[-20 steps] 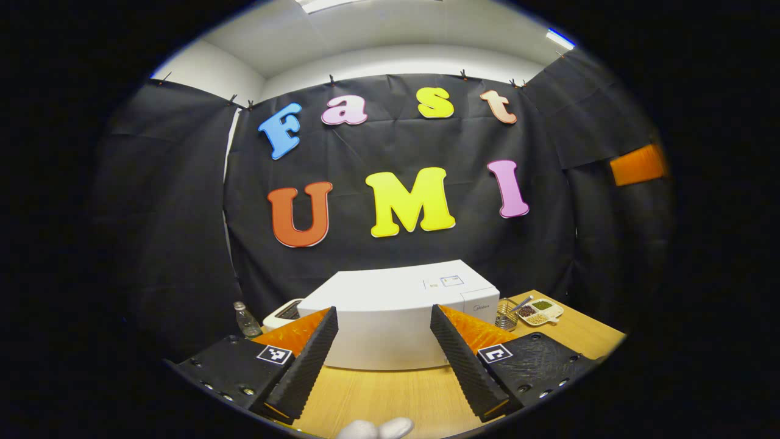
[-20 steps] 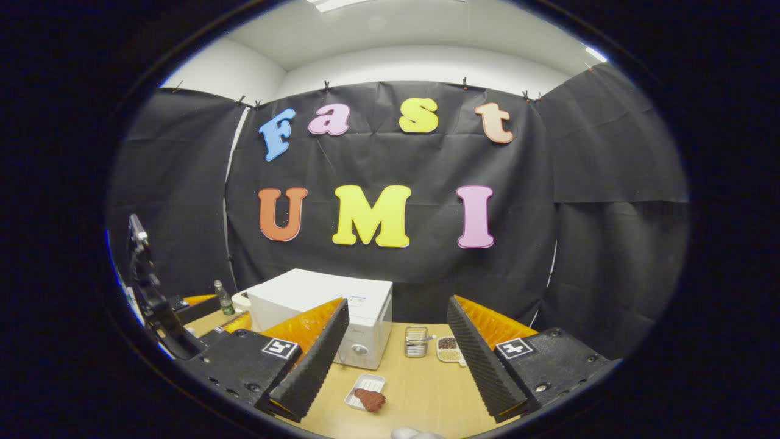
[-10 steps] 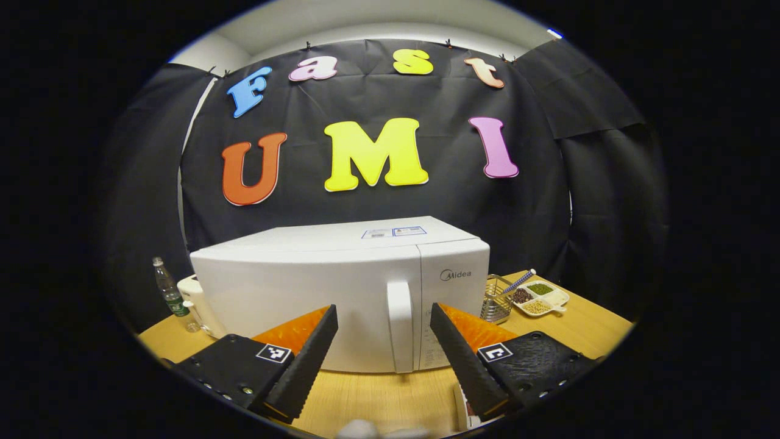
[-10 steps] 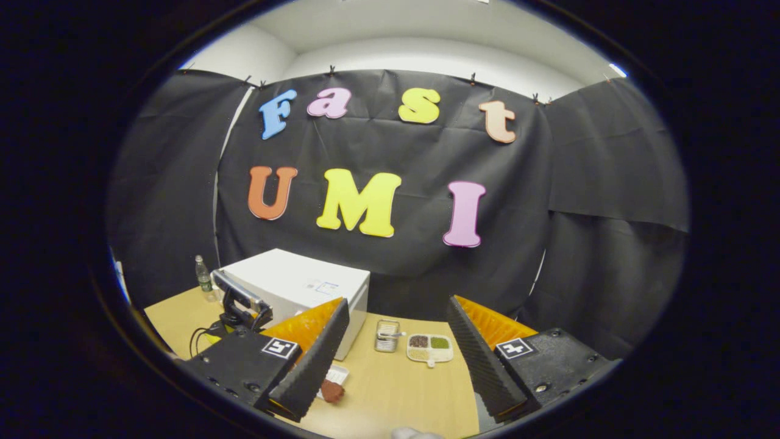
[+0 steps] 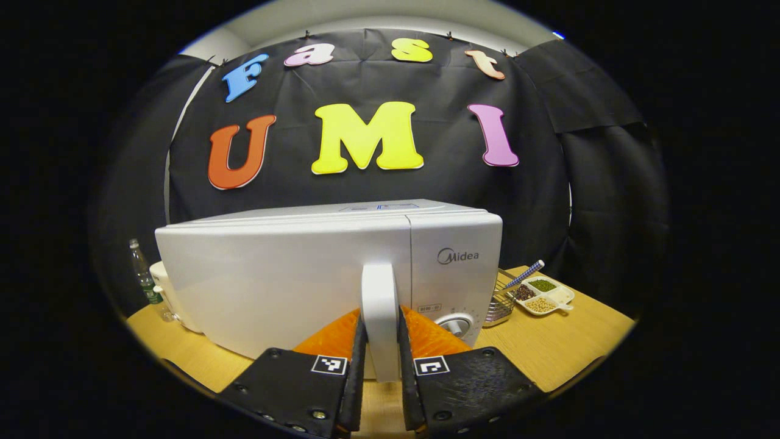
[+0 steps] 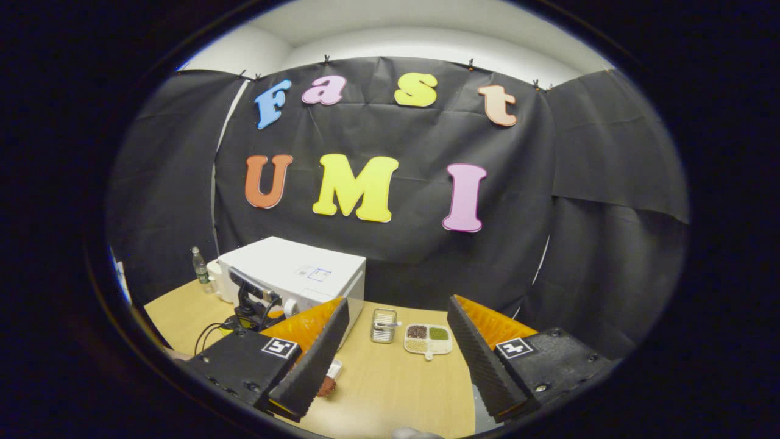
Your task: Open the microwave oven with the left hand, put the food in, and close the microwave oven.
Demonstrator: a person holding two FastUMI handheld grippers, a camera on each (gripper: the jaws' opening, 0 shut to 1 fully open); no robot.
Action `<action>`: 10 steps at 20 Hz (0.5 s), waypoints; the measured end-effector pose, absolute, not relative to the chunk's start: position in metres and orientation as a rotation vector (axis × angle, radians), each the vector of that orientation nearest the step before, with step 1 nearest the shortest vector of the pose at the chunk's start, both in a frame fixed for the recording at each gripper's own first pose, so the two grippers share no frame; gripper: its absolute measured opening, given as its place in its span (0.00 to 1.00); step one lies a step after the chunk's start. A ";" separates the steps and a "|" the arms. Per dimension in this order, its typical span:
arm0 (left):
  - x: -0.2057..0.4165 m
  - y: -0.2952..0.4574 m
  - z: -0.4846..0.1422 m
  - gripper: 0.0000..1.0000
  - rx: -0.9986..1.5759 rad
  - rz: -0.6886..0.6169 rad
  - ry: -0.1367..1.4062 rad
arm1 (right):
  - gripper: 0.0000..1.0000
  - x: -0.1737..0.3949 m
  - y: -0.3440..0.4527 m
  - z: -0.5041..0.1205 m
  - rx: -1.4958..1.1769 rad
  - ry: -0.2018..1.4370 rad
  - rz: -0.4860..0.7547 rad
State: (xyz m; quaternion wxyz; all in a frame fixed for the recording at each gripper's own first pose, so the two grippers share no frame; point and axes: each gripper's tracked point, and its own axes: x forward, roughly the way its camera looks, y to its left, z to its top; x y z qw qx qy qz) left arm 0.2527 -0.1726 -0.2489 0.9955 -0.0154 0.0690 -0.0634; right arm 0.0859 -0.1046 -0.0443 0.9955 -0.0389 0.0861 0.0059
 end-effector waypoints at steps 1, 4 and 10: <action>0.255 -0.174 -0.250 0.25 -0.038 -0.130 0.135 | 1.00 0.086 -0.104 -0.046 -0.075 0.175 0.017; 0.260 -0.172 -0.251 0.16 -0.032 -0.121 0.139 | 1.00 0.088 -0.100 -0.047 -0.074 0.176 0.026; 0.253 -0.171 -0.249 0.10 -0.029 -0.137 0.156 | 0.96 0.085 -0.090 -0.050 -0.081 0.179 0.046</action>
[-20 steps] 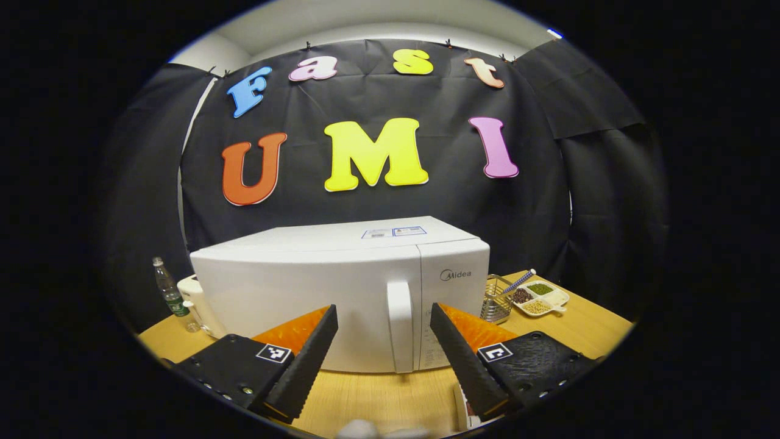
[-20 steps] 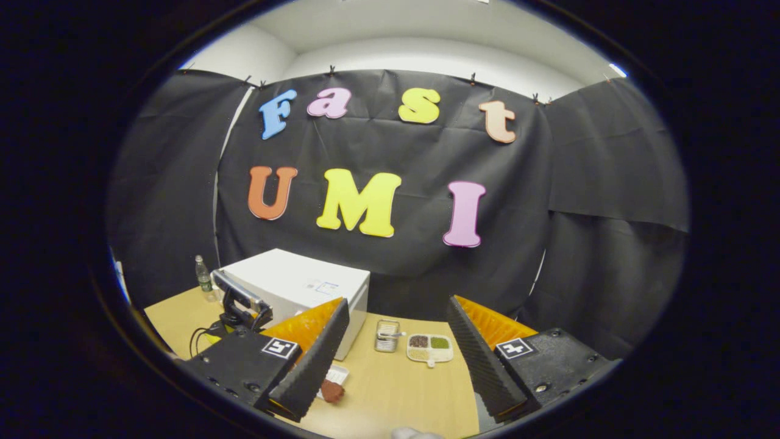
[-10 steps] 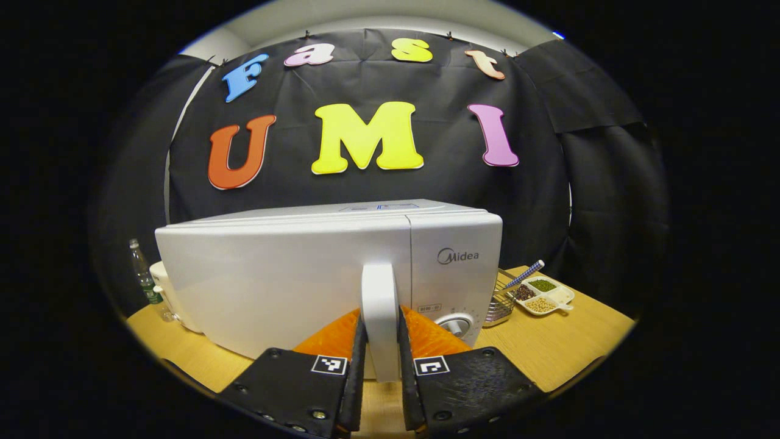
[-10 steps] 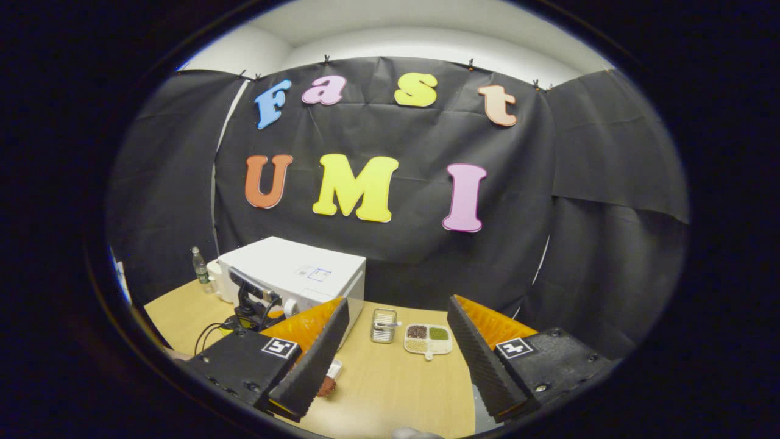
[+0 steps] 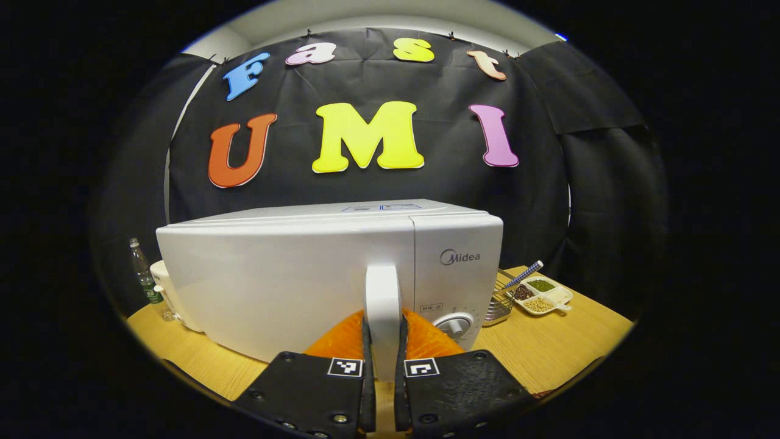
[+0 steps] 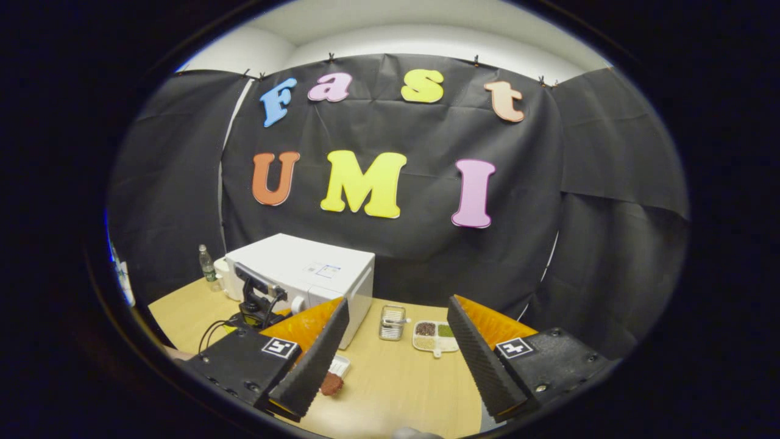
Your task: Open the microwave oven with the left hand, put the food in, and close the microwave oven.
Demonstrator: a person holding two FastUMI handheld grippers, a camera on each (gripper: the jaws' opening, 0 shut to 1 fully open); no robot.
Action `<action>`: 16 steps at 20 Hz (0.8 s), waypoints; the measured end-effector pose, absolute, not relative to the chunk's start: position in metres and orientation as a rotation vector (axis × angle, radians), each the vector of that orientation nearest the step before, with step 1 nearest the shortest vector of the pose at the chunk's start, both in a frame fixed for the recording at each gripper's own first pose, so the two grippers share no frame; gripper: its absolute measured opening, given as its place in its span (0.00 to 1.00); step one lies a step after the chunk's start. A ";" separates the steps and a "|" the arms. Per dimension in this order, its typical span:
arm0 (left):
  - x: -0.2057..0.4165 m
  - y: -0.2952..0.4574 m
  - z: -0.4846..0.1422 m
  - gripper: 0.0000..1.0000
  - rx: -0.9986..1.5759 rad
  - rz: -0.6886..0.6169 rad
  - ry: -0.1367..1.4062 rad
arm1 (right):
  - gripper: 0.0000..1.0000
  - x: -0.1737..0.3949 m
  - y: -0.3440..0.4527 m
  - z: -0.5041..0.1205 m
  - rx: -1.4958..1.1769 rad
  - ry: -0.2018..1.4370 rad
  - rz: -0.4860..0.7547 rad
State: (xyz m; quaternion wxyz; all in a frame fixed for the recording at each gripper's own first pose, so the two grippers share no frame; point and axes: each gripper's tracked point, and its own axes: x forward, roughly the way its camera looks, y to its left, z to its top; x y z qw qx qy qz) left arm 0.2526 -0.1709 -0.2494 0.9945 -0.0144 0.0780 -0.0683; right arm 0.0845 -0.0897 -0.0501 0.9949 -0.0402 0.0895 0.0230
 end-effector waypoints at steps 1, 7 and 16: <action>0.251 -0.171 -0.251 0.11 -0.040 -0.141 0.170 | 1.00 0.084 -0.088 -0.049 -0.083 0.176 0.047; 0.183 -0.146 -0.253 0.10 -0.053 -0.141 0.179 | 1.00 0.076 -0.069 -0.050 -0.140 0.162 0.076; 0.094 -0.078 -0.260 0.16 -0.009 -0.078 0.247 | 0.96 0.054 -0.031 -0.073 -0.126 0.185 0.122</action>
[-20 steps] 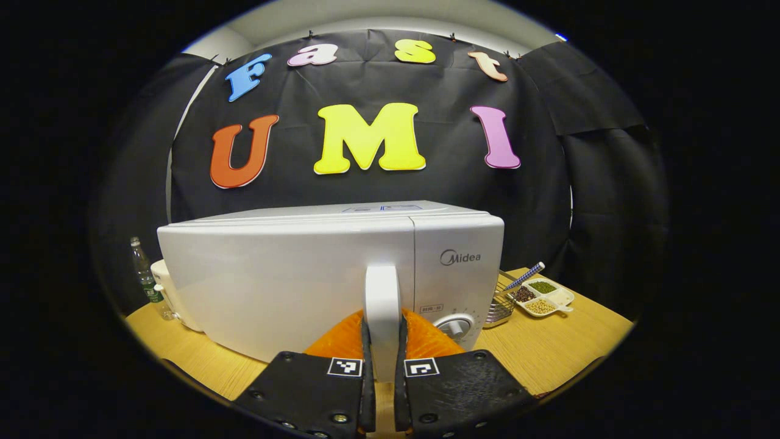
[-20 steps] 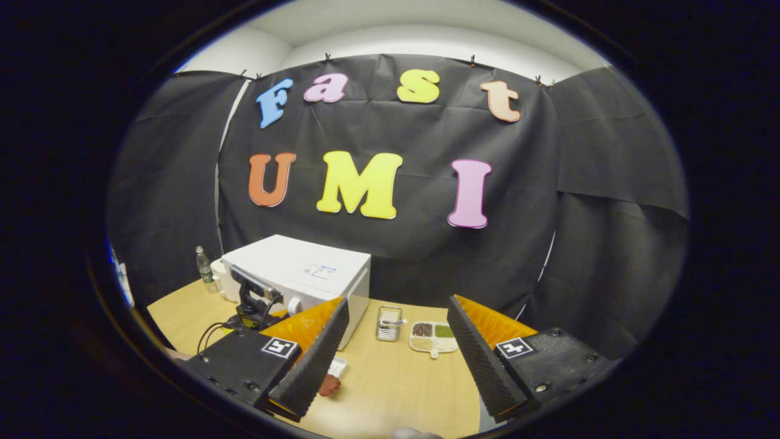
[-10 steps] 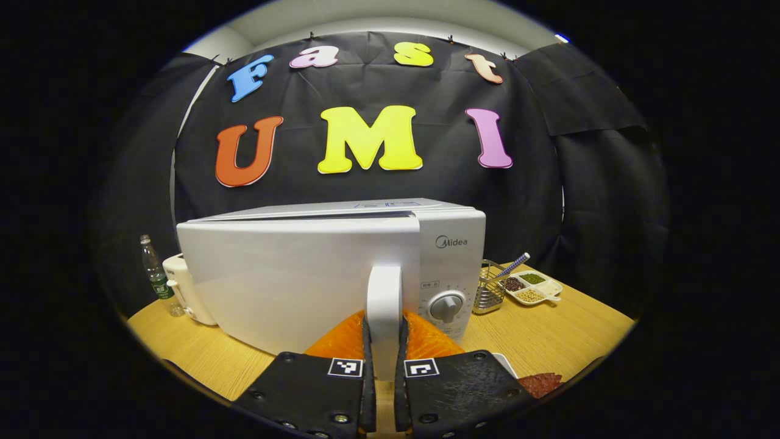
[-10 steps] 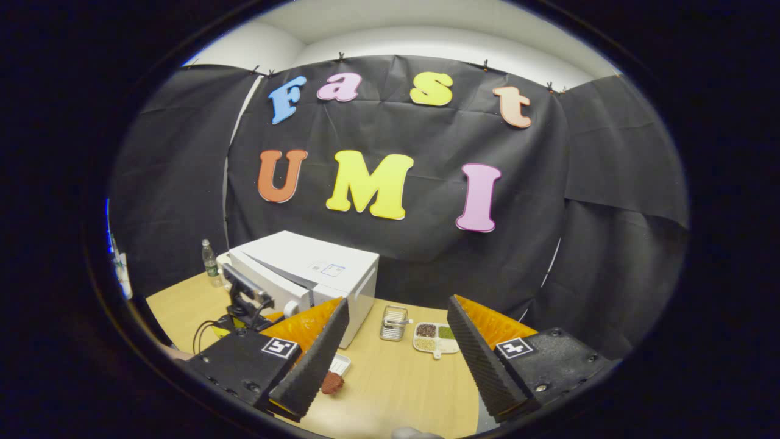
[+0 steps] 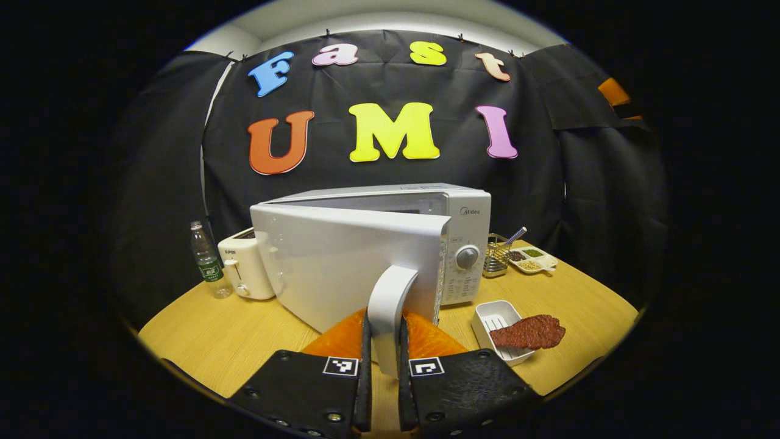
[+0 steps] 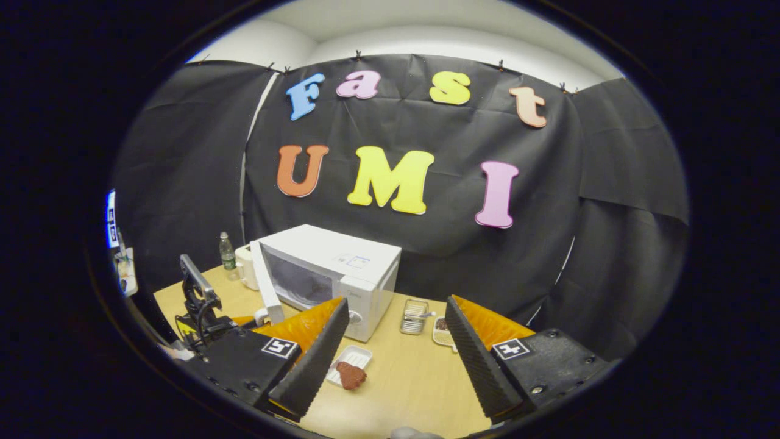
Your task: Open the microwave oven with the left hand, put the food in, and close the microwave oven.
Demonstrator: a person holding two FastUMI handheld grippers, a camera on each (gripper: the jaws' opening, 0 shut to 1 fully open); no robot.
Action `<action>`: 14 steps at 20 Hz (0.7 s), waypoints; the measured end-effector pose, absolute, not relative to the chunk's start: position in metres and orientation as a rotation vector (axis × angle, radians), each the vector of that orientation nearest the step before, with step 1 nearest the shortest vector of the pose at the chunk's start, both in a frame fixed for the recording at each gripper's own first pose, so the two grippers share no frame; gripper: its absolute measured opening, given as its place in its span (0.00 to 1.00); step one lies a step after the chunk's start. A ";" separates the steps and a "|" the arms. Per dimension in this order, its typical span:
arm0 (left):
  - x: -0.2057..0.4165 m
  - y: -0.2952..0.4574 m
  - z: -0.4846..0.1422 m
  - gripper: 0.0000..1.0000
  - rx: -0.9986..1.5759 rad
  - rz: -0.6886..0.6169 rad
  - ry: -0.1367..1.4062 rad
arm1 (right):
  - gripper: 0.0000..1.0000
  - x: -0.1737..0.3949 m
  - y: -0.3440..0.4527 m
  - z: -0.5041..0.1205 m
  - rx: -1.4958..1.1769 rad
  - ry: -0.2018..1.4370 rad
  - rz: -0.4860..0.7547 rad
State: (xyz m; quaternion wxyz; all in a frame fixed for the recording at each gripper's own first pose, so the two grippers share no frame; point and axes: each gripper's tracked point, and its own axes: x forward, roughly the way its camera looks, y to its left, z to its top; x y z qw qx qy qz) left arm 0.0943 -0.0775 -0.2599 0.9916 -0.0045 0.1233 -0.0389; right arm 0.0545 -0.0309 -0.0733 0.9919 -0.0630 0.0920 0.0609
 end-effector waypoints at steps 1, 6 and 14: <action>0.089 -0.070 -0.260 0.16 -0.003 -0.064 0.250 | 0.96 0.052 -0.027 -0.075 -0.126 0.184 0.125; 0.071 -0.021 -0.255 0.56 0.024 0.036 0.242 | 1.00 0.036 -0.008 -0.080 -0.112 0.191 0.142; 0.032 0.025 -0.246 0.94 0.061 0.066 0.250 | 0.96 0.019 0.011 -0.100 -0.104 0.208 0.168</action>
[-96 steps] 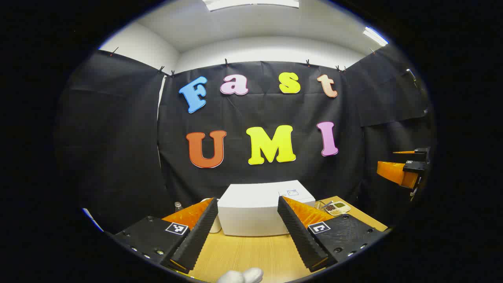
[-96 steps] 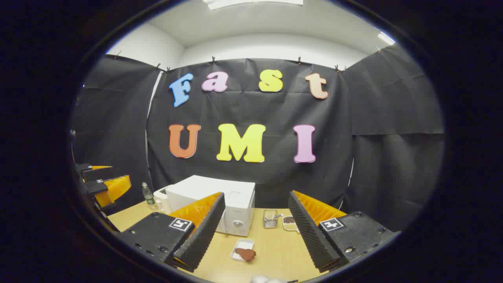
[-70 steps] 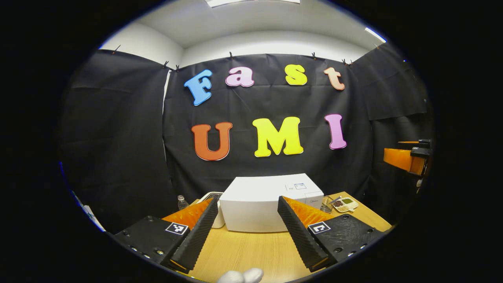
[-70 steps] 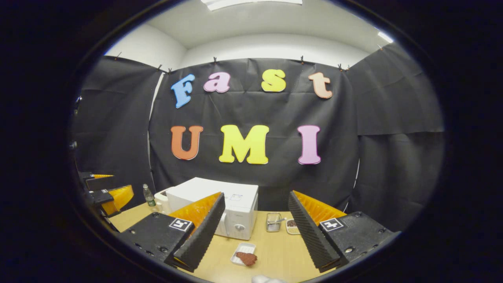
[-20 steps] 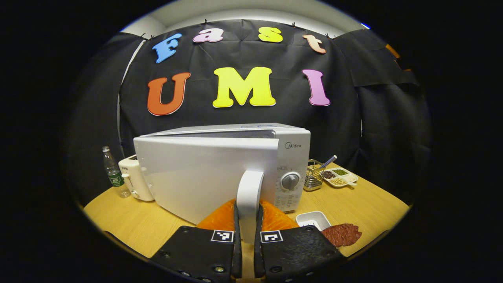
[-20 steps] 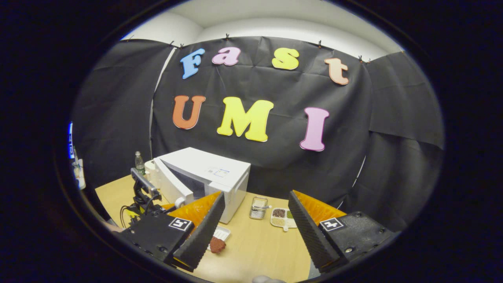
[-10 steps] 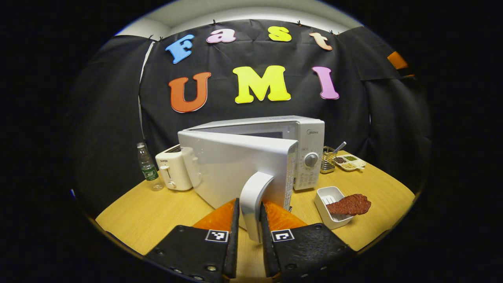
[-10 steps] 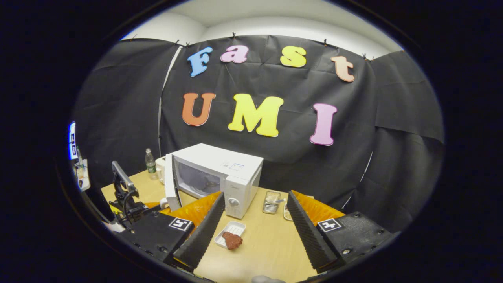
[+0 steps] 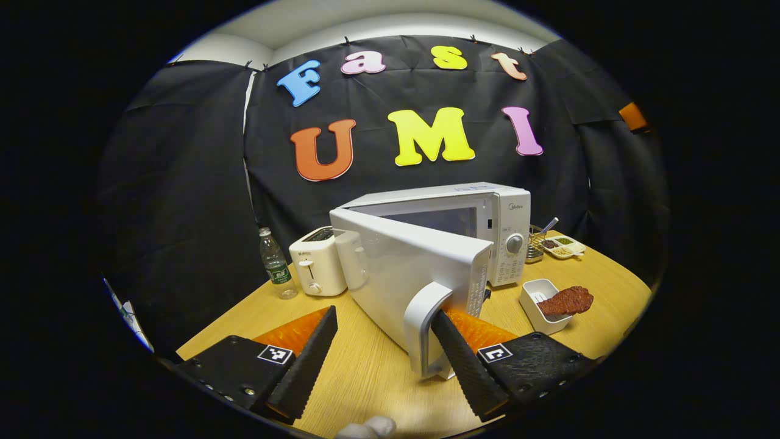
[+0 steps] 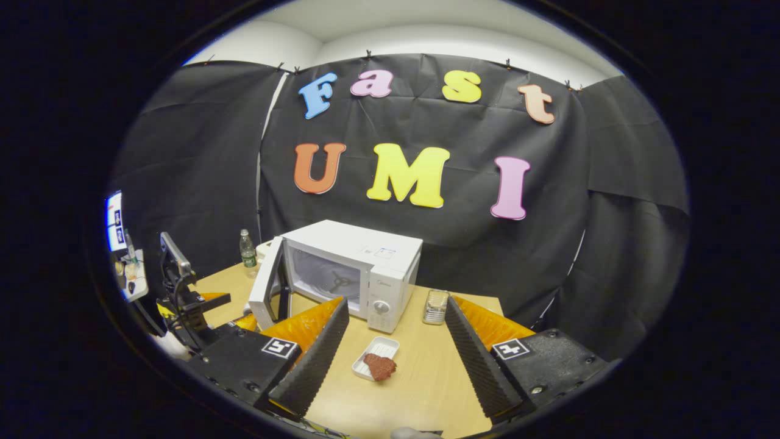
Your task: Open the microwave oven with the left hand, put the food in, and close the microwave oven.
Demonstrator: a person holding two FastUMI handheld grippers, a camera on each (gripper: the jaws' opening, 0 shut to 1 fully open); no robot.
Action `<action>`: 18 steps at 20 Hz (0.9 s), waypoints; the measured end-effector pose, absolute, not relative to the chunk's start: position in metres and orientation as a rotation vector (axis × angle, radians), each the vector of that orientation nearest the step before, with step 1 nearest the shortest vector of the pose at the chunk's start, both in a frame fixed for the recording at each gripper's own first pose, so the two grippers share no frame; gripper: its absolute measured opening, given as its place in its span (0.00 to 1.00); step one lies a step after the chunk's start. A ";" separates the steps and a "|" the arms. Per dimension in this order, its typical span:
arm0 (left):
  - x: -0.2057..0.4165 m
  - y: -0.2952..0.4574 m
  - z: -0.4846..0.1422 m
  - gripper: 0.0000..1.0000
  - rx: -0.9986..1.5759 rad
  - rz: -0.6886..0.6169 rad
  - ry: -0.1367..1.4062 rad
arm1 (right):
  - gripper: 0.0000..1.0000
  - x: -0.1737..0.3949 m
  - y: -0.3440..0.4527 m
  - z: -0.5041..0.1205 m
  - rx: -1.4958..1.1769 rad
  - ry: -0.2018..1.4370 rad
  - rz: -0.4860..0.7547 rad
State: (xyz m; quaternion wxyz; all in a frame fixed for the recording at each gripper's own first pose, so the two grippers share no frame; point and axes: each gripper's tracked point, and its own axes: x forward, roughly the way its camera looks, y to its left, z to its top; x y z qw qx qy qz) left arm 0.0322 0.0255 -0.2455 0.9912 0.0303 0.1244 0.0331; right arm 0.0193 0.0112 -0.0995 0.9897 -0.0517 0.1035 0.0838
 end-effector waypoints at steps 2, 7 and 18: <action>0.020 0.046 -0.248 0.95 0.077 0.090 0.264 | 1.00 0.019 0.011 -0.114 -0.099 0.229 0.167; -0.007 0.104 -0.251 0.94 0.115 0.166 0.289 | 0.96 0.024 0.019 -0.160 -0.034 0.283 0.182; -0.057 0.163 -0.225 0.94 0.135 0.248 0.297 | 1.00 0.065 0.002 -0.271 0.107 0.475 0.148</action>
